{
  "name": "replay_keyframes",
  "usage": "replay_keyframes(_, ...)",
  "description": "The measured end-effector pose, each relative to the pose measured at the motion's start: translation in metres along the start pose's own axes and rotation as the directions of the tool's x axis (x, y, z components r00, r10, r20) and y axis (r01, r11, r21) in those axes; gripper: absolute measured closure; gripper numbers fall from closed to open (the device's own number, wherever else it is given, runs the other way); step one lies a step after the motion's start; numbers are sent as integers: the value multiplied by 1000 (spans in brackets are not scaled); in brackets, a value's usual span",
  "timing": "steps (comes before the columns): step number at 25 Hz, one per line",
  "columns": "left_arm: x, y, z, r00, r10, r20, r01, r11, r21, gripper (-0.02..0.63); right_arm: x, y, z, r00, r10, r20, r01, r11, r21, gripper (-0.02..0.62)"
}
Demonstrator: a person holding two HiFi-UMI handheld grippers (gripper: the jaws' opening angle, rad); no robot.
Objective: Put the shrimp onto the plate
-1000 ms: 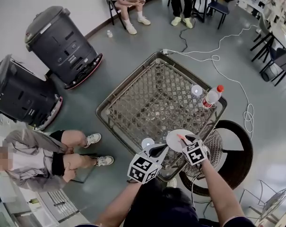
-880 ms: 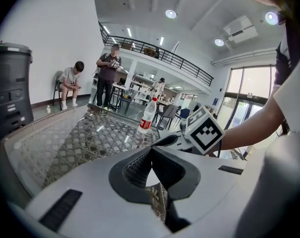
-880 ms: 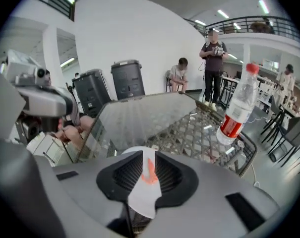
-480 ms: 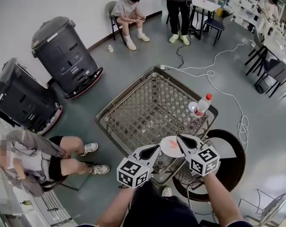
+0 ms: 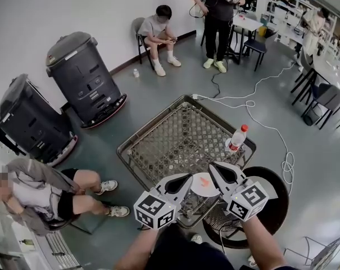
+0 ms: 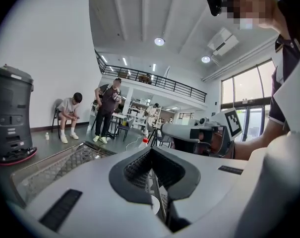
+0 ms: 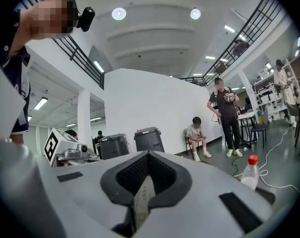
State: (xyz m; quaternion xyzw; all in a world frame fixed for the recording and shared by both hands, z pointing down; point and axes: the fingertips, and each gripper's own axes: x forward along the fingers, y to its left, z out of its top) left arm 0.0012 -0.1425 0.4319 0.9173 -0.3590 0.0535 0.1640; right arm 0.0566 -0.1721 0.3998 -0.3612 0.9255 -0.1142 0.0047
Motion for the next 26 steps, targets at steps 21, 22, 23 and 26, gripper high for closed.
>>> replay_keyframes(21,-3,-15,21,1000,1,29,-2,1000,28,597,-10,0,18,1000,-6,3,7,1000,-13,591)
replay_keyframes(22,-4,-15,21,1000,0,29,-1,1000,29,597,-10,1,18,1000,-7,4,7,1000,-14,592)
replay_keyframes(23,-4,-15,21,1000,0,30,-1,1000,30,597,-10,2,18,1000,-6,5,6,1000,-16,592)
replay_keyframes(26,-6,-16,21,999,0,34,-1,999,36,597,-11,4,19,1000,-3,9,3,1000,-21,592)
